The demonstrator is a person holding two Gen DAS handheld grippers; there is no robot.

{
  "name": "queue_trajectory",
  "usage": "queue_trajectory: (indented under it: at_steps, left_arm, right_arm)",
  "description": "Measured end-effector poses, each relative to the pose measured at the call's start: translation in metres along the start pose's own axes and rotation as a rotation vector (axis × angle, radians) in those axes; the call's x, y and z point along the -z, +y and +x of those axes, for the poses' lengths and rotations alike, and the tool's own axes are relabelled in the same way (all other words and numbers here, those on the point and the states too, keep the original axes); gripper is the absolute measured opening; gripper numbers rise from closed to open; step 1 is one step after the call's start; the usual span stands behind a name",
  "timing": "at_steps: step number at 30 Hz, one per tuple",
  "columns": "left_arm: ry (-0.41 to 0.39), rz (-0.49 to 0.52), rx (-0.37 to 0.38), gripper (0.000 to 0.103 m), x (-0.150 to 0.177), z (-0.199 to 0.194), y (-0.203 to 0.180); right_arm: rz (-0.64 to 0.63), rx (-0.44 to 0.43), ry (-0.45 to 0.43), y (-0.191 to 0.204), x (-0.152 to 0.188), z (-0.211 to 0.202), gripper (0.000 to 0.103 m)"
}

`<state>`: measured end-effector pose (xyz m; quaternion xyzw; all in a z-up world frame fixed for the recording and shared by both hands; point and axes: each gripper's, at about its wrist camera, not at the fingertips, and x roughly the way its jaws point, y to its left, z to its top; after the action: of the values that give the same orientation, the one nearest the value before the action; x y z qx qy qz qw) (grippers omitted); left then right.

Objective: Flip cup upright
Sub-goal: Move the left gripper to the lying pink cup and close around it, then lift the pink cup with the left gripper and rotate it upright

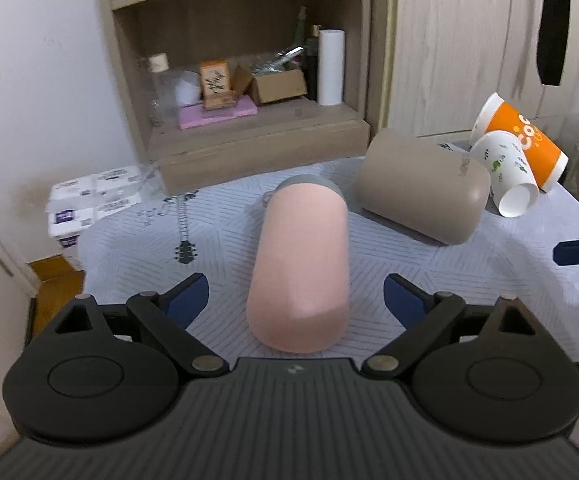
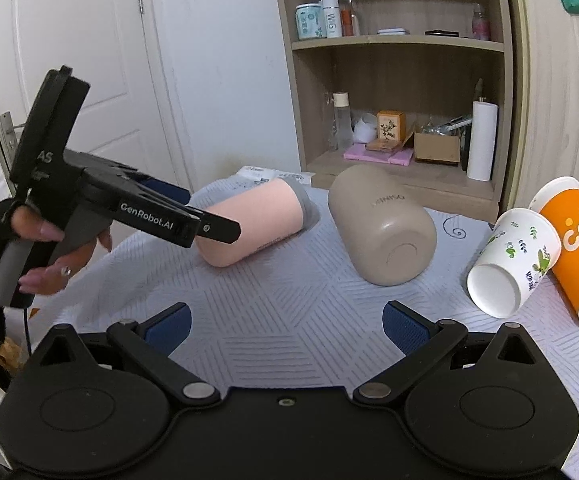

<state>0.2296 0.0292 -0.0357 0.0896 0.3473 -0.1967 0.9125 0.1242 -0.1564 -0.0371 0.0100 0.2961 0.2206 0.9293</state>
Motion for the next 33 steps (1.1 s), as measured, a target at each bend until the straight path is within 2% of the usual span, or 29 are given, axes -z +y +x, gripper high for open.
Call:
queue_trajectory:
  at_steps: [3,6,9,11,12,14,16,24,33]
  left_arm:
    - [0.004,-0.014,0.031,0.093,-0.002,0.004,0.002]
    - [0.020,-0.103,0.080,0.093,-0.002,0.008,0.007]
    - [0.018,-0.079,0.035,0.093,-0.001,0.014,0.003]
    - [0.034,-0.085,0.033,0.091,0.001,0.018,0.003]
    - [0.042,-0.093,0.032,0.087,0.002,0.020,0.003]
    - [0.055,-0.092,0.030,0.071,0.004,0.023,0.002]
    - [0.068,-0.101,0.007,0.062,0.006,0.025,0.002]
    - [0.084,-0.178,0.014,0.061,0.011,0.018,0.000]
    - [0.224,-0.308,0.025,0.061,0.030,-0.012,-0.018]
  right_arm:
    - [0.027,0.000,0.018,-0.004,0.001,0.004,0.103]
    - [0.059,-0.010,0.030,-0.008,0.002,0.005,0.103]
    - [0.072,-0.009,0.036,-0.011,0.003,0.006,0.103]
    - [0.071,0.000,0.038,-0.011,0.004,0.006,0.103]
    - [0.070,0.003,0.037,-0.012,0.005,0.006,0.103]
    - [0.069,0.004,0.037,-0.012,0.006,0.006,0.103]
    - [0.073,0.005,0.038,-0.013,0.006,0.008,0.103]
    - [0.079,-0.006,0.051,-0.015,0.008,0.010,0.103]
    - [0.111,-0.068,0.049,-0.017,0.018,-0.002,0.103]
